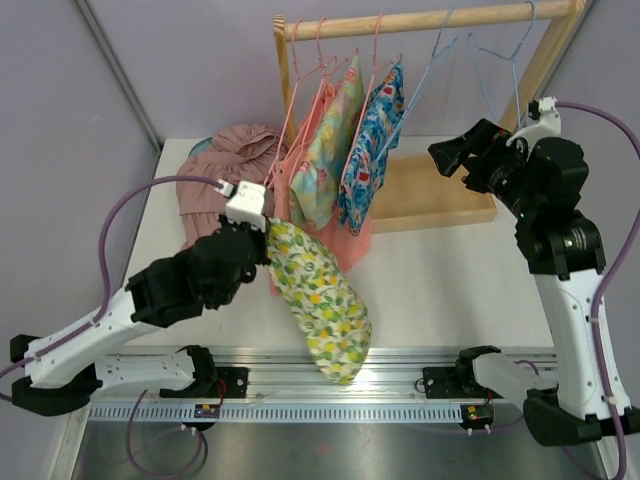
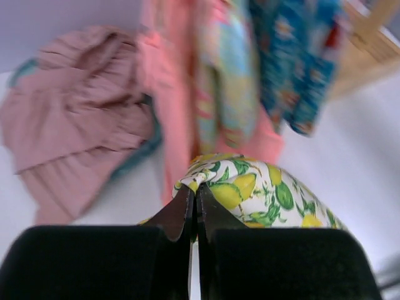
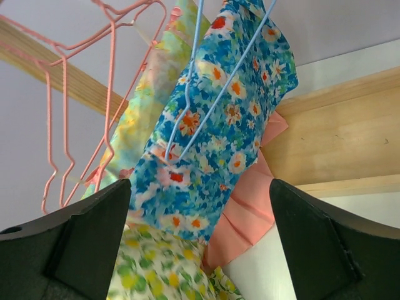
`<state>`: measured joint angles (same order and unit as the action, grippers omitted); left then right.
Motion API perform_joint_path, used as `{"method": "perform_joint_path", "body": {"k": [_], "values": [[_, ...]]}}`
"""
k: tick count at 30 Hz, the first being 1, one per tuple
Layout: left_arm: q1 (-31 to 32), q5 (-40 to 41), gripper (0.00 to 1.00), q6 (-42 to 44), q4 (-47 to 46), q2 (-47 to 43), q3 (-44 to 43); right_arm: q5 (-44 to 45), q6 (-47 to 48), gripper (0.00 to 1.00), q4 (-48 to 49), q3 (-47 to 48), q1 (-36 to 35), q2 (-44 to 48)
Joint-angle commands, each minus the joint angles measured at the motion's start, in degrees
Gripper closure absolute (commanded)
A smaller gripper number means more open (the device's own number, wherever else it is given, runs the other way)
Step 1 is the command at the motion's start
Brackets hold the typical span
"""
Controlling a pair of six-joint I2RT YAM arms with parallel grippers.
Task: Remove the skirt from the hanger
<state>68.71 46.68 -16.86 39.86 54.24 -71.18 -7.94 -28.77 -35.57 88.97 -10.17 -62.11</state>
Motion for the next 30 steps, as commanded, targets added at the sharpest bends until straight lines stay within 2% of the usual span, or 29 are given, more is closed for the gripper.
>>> {"method": "perform_joint_path", "body": {"k": [1,5,10,11,16,19,20,22,25,26,27,28,29,30], "values": [[-9.62,-4.21,1.0,12.63,-2.14,0.16,-6.94,1.35,1.53,0.01,-1.16,-2.65,-0.2,5.22],[-23.07,-11.49,1.0,22.3,-5.57,6.3,-18.79,1.27,1.7,0.01,-2.83,-6.08,-0.2,9.28],[-37.92,-23.28,1.0,23.02,-6.19,18.51,-39.18,1.7,1.27,0.01,-3.98,-10.82,-0.2,14.19],[-41.69,-26.08,1.0,22.84,-6.19,23.67,-42.08,1.44,1.09,0.0,-4.07,-12.31,-0.2,14.73],[-49.1,-32.08,1.0,21.61,-7.33,38.55,-62.55,1.53,0.91,0.01,-5.03,-16.45,-0.11,17.45],[-54.01,-37.78,1.0,18.03,-12.51,44.63,-64.79,0.13,-0.05,0.01,-4.77,-19.26,-0.11,18.6],[-54.9,-41.97,1.0,17.14,-15.65,45.42,-64.18,-0.23,-0.31,0.01,-4.51,-20.66,-0.11,18.86],[-55.78,-43.68,1.0,12.84,-17.87,48.06,-62.69,-1.19,-0.49,0.0,-3.81,-21.9,-0.2,19.39],[-56.49,-44.4,0.98,11.24,-19.55,51.66,-58.56,-6.35,-0.41,0.01,-1.26,-23.05,-0.11,20.01],[-56.58,-42.39,0.88,10.8,-19.55,52.19,-55.24,-7.95,-0.06,0.01,-0.56,-22.62,-0.11,20.01],[-56.84,-41.15,0.66,10.02,-18.94,52.55,-53.9,-9.62,-0.05,0.0,1.1,-22.09,-0.2,20.18],[-57.71,-40.7,0.11,7.74,-17.81,53.16,-52.85,-12.85,0.03,0.01,1.81,-21.3,-0.11,20.18],[-58.16,-41.13,0.01,6.77,-15.53,52.99,-50.75,-14.45,-0.05,0.0,2.52,-19.38,-0.11,20.27],[-58.42,-40.44,0.01,5.8,-14.73,52.21,-48.55,-15.77,0.03,0.01,3.66,-18.32,-0.11,20.27]]}}
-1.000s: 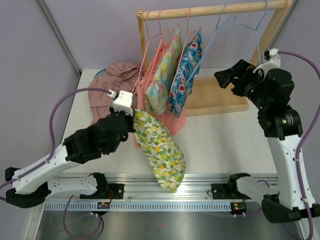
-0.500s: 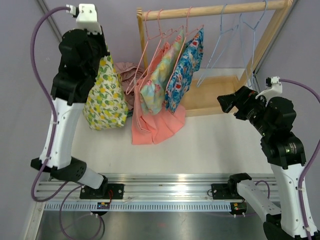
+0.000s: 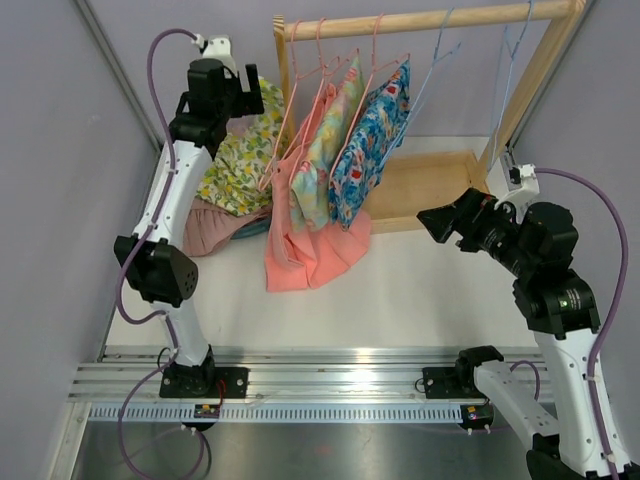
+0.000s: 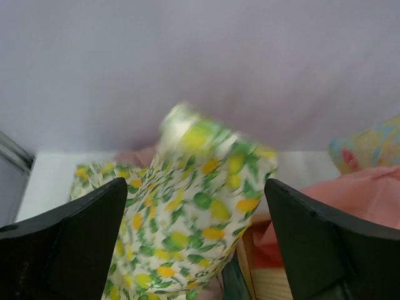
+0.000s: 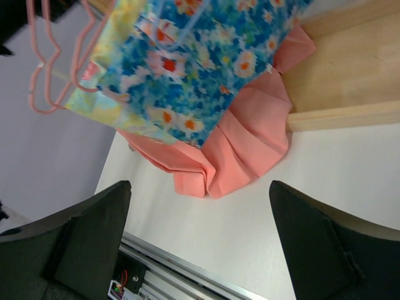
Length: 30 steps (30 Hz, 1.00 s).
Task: Remove the skirt from the hanger
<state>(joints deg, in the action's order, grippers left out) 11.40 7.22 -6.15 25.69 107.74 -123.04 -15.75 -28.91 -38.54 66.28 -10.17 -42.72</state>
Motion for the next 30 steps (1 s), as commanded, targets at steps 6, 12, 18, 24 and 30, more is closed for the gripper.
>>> {"method": "perform_joint_path", "body": {"k": [6,12,18,24,30], "values": [[-1.2,6.39,0.01,-6.76,-3.19,-22.28,30.0,-12.29,0.16,0.0,9.89,14.21,-0.11,-3.58],[0.28,7.02,0.01,-10.27,5.58,-47.16,48.58,-11.85,0.08,0.01,11.56,24.06,-0.28,-15.7],[4.06,5.61,0.01,-14.05,16.93,-63.15,63.43,-5.7,-0.01,0.04,13.66,30.13,-1.77,-27.92],[5.04,8.07,0.01,-14.06,19.92,-68.63,72.15,-2.27,-0.18,0.05,16.74,36.45,-6.25,-38.38],[6.53,7.72,0.01,-14.06,18.77,-69.86,72.78,1.06,0.34,0.06,16.49,43.05,-11.0,-45.69]]}}
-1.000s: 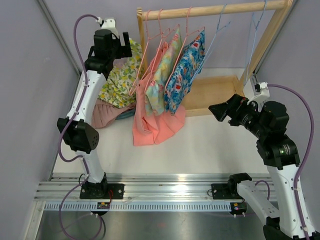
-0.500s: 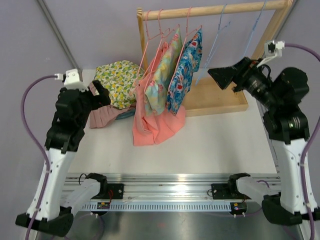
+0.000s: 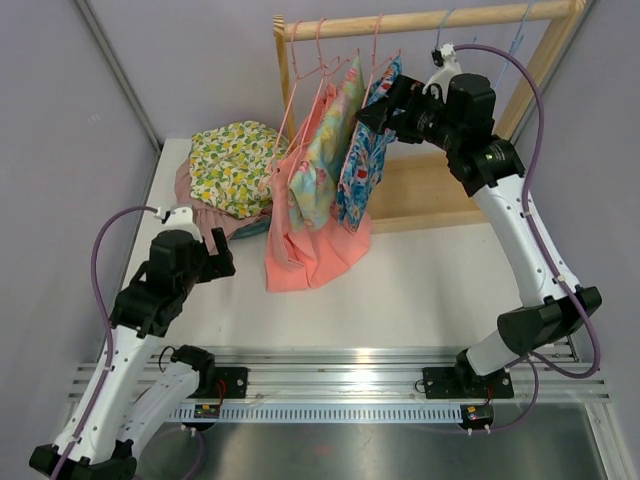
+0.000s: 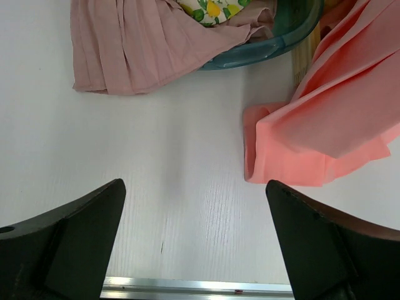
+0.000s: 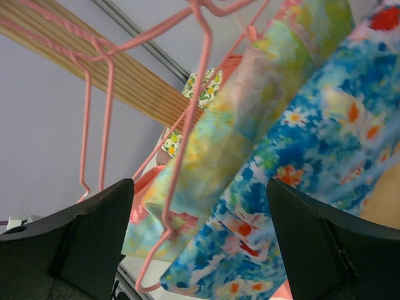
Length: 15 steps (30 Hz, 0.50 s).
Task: Remove the skirt from the hanger
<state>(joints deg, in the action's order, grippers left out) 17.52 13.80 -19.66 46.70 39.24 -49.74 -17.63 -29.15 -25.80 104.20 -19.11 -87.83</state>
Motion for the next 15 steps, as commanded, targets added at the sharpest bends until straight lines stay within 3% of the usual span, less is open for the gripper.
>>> {"method": "perform_joint_path", "body": {"k": [1,15], "values": [[0.41,1.14,0.01,-0.64,-2.22,-1.45,-0.36,3.3,0.93,0.06,3.39,6.61,-2.59,-1.28],[0.41,-1.15,0.01,0.15,-3.1,-2.42,0.25,6.02,1.46,0.07,1.19,14.97,-5.58,-10.34]]}}
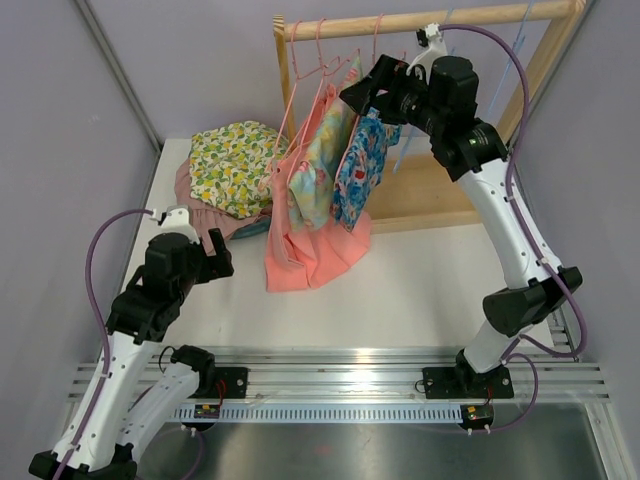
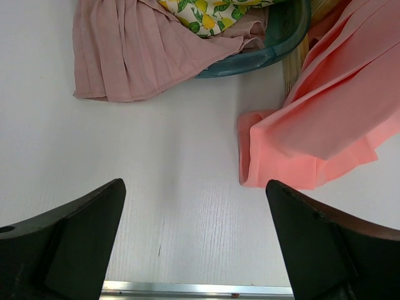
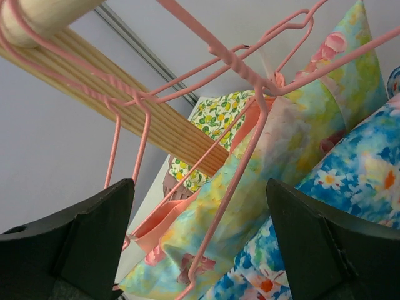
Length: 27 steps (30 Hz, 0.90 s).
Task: Remove the skirt from the hanger
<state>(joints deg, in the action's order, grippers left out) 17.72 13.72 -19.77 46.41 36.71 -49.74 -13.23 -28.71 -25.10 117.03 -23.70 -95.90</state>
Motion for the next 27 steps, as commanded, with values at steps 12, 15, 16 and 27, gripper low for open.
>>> {"method": "perform_joint_path", "body": {"k": [12,15,16,27], "values": [[0.21,-1.59,0.01,0.52,-3.0,0.38,0.43,5.94,1.46,1.0,-3.46,5.14,-2.22,-4.04],[0.21,-4.03,0.01,1.4,-3.95,-0.93,-0.1,5.24,2.07,1.0,-6.09,7.67,-2.22,-2.1],[0.21,-4.74,0.01,1.75,-4.4,-1.29,-0.53,5.06,2.08,1.0,-7.14,8.9,-2.22,-1.84],[32.97,9.21,0.01,2.8,-11.24,13.63,-23.11,1.28,-2.66,1.0,-10.84,4.45,-2.22,11.69]]}}
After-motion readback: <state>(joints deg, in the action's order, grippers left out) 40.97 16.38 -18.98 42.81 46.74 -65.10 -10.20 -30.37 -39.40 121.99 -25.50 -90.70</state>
